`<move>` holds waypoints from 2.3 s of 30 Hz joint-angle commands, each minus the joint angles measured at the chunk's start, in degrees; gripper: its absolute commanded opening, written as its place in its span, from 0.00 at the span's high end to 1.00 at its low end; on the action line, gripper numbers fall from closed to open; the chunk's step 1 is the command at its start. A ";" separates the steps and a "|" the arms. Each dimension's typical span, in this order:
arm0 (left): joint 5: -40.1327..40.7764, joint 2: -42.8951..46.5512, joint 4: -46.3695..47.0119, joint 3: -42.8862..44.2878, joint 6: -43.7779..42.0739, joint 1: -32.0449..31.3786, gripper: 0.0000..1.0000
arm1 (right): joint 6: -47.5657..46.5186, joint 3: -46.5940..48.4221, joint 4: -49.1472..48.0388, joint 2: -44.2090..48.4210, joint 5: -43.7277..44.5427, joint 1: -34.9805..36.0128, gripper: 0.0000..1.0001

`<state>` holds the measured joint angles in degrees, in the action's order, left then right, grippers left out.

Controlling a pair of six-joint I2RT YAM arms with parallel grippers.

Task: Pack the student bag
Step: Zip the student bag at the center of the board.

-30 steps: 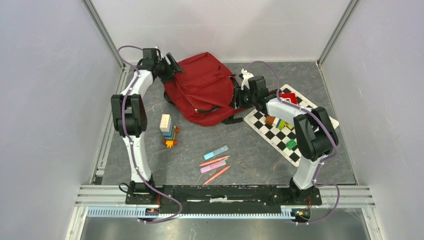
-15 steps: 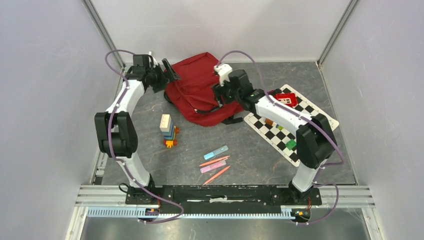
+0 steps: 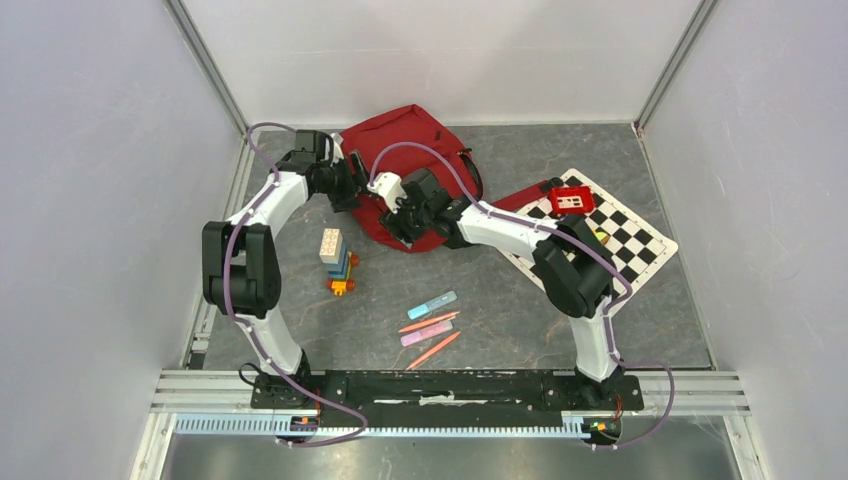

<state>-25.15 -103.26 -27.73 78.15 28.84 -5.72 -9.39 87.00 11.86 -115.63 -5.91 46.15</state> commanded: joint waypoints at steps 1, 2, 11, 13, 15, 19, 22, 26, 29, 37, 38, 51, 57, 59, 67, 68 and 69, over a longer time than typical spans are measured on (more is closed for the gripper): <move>0.16 -0.36 1.18 0.38 -0.06 0.00 0.28 | -2.86 3.88 -1.29 -2.28 1.43 -0.23 0.37; 0.34 -0.72 1.26 0.51 0.21 0.00 0.31 | -3.09 4.08 -1.40 -2.77 1.48 -0.27 0.38; -0.34 -4.14 4.90 1.06 2.67 -0.08 0.44 | -3.54 5.31 -2.01 -5.70 2.65 -0.17 0.52; 0.00 -5.23 4.88 1.58 2.49 -0.04 0.56 | -3.37 6.19 -2.02 -5.98 2.75 -0.18 0.65; 0.18 -6.06 4.61 2.30 2.15 -0.06 0.64 | -3.20 7.17 -1.84 -6.49 2.03 -0.18 0.77; 1.11 -6.56 4.70 3.36 2.06 -0.06 0.83 | -3.01 8.44 -0.91 -7.09 0.96 -0.21 0.96; 2.42 -6.09 4.18 4.38 1.60 0.00 0.98 | -3.01 8.07 -0.34 -6.08 0.11 -0.23 1.00; 5.62 -3.57 4.57 4.91 0.92 0.16 0.98 | -2.32 5.93 0.17 -3.49 -1.04 -0.18 1.00; 7.23 -1.96 5.97 5.06 0.78 0.65 0.98 | -0.64 4.44 2.59 -2.11 1.06 -0.16 1.00; 7.34 -1.91 9.82 6.73 1.13 3.38 0.98 | 2.48 2.84 11.37 -3.14 2.22 -2.21 1.00; 7.11 -2.36 10.12 7.16 1.09 3.79 0.98 | 3.10 2.53 11.74 -3.31 1.57 -2.82 1.00; 7.39 -5.60 12.60 12.53 -2.86 8.05 0.98 | 6.85 3.35 17.61 -1.67 -8.39 -9.29 1.00; 6.42 -7.95 14.34 15.97 -3.15 8.62 0.98 | 3.86 6.95 21.37 -3.23 -13.78 -9.28 1.00; 5.39 -8.67 13.97 17.22 -2.42 8.58 0.98 | 4.38 8.47 21.37 -4.12 -14.61 -9.07 1.00; 6.12 -3.81 8.85 11.87 -1.03 8.53 0.41 | 8.56 15.52 18.35 -7.54 -14.38 -7.41 1.00; 5.88 -2.57 8.70 10.37 -0.32 8.53 0.37 | 9.15 15.44 17.37 -7.42 -14.49 -7.31 1.00; 5.75 -1.34 8.59 8.32 0.60 8.45 0.34 | 9.30 15.19 16.41 -7.29 -14.49 -7.06 1.00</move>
<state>-21.96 -111.77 -21.85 90.28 28.56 2.00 -2.52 99.88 28.01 -122.32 -19.42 38.35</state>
